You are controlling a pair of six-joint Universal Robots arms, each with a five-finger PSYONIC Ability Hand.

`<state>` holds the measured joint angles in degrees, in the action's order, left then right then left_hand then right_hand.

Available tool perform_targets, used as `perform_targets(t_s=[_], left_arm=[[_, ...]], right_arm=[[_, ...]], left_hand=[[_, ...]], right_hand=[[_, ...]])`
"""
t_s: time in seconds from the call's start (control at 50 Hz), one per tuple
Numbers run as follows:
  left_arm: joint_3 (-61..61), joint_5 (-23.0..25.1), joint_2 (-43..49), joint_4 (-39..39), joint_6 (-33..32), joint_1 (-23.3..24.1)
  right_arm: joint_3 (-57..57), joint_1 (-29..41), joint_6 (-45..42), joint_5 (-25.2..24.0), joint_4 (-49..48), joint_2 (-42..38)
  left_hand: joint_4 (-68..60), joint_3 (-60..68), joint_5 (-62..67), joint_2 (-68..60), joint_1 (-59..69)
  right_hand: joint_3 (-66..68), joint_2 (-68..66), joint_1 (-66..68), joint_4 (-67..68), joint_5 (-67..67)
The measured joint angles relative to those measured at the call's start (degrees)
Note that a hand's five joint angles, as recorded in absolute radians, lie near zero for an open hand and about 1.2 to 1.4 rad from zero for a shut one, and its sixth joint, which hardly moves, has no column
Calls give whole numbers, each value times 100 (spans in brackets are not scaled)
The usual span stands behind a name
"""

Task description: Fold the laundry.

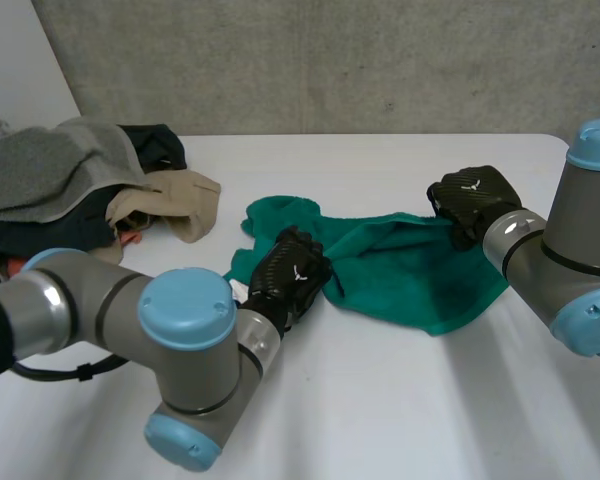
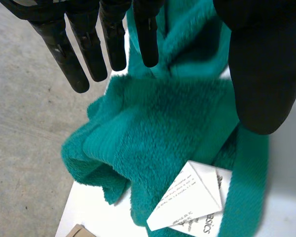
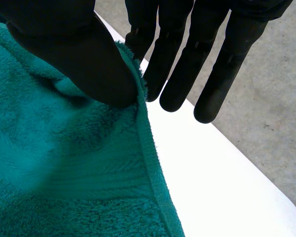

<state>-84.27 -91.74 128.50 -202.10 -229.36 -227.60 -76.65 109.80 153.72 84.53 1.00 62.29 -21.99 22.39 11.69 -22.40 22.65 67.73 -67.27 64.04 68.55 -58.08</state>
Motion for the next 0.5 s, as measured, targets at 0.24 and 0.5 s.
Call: perform_targets(t_s=[0.24,0.5], left_arm=[[1078,-26,624,-24,-132,-414],[692,-100,-1156,249,701,-686]], right_arm=[[-9,-22,-13,-127,21,-20],[848,-451,-1045,-166,1266,750]], left_hand=[[-4621,4516,4401,-4527,4261],[-4657,4551,4401,-4548,4261]], right_hand=[[0,0,0,0,0],[9,0,0,1,0]])
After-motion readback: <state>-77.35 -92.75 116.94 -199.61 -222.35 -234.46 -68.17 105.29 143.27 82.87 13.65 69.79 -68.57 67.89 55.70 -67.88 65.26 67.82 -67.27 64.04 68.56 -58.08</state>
